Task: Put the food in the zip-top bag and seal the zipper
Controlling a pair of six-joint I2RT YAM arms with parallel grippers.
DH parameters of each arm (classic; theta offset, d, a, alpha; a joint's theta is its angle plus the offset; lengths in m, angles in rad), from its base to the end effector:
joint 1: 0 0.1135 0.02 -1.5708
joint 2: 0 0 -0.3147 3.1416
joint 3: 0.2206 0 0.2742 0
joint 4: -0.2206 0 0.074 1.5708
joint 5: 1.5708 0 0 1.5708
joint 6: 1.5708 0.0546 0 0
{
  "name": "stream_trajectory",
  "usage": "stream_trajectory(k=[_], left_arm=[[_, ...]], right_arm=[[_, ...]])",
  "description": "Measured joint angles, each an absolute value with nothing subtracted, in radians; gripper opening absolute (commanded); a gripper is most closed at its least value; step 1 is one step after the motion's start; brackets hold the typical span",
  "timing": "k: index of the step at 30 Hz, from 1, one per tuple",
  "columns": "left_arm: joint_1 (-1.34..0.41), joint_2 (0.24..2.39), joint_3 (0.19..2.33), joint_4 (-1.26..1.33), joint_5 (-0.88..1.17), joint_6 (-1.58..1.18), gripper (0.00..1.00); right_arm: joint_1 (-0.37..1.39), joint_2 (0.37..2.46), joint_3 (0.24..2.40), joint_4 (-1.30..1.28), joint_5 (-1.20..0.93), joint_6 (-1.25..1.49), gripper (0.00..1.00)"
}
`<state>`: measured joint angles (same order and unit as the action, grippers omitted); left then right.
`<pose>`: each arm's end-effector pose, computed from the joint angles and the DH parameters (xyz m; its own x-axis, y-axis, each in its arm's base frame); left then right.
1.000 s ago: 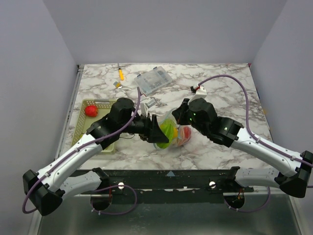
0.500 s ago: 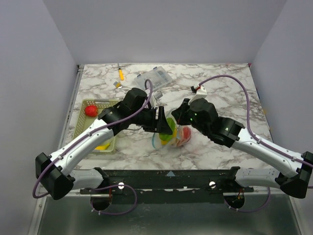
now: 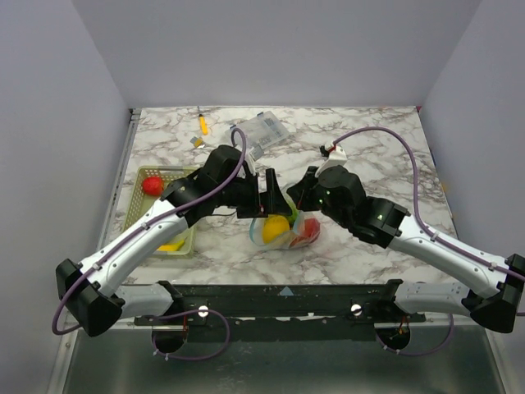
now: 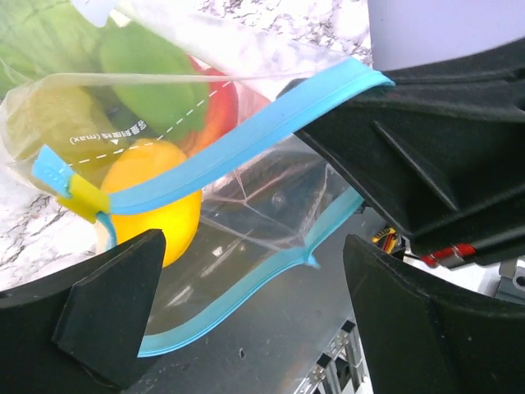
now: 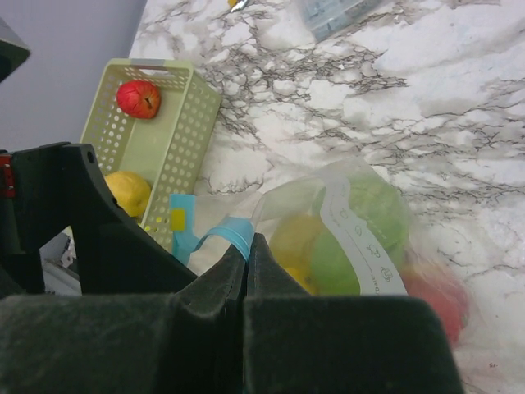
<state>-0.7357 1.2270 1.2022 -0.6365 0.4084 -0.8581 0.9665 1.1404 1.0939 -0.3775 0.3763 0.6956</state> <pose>0.1936 -0.2045 0.3869 -0.9395 -0.0861 -0.3315 0.2102 0.6192 -0.7566 0.1713 0.2128 0.3957 -0.5479 0.2554 -0.7966 -0.2916 0.8342 0.4680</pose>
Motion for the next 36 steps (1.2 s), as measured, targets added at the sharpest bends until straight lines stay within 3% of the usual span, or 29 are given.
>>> stream_trajectory(k=[13,25,32,36], left_arm=[[-0.618,0.961,1.1,-0.643,0.385,-0.696,0.86],[-0.418,0.828,0.942,-0.865,-0.085,-0.77,0.99],[-0.228,0.862,0.851,-0.934,-0.198,-0.848,0.95],[-0.095,0.894,0.805,-0.927,-0.192,-0.878,0.86]], right_arm=[[0.966,1.121,1.077,-0.376,0.377,0.699,0.01],[0.966,1.116,1.069,-0.374,0.377,0.699,0.01],[0.966,1.116,1.065,-0.366,0.377,0.699,0.01],[0.966,1.116,1.065,-0.366,0.377,0.699,0.01]])
